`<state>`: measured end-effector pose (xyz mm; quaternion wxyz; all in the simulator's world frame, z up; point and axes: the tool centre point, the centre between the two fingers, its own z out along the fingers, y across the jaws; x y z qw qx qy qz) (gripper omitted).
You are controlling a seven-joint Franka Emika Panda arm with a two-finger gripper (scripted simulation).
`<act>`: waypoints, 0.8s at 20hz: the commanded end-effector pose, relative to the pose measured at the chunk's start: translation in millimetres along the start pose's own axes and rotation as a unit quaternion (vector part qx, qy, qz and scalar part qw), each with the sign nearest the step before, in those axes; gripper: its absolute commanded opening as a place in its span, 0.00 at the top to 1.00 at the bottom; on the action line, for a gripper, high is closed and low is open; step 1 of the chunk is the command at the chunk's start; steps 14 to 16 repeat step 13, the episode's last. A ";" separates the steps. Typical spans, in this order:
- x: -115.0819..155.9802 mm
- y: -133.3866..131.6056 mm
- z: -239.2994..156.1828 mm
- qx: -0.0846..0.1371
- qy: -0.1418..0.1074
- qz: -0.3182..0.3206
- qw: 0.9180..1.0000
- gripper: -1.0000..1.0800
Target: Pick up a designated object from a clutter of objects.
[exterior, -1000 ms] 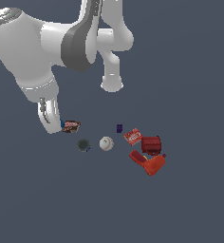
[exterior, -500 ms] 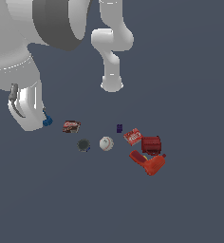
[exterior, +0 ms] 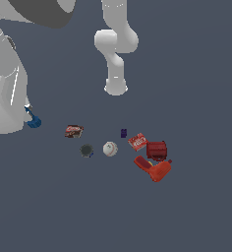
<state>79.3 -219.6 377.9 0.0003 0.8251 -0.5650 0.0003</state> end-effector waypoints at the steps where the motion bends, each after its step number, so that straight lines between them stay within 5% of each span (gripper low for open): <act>1: 3.2 -4.0 -7.9 0.000 0.000 0.000 1.000 1.00; 16: 9.5 -11.5 -21.8 0.000 0.000 0.000 1.000 1.00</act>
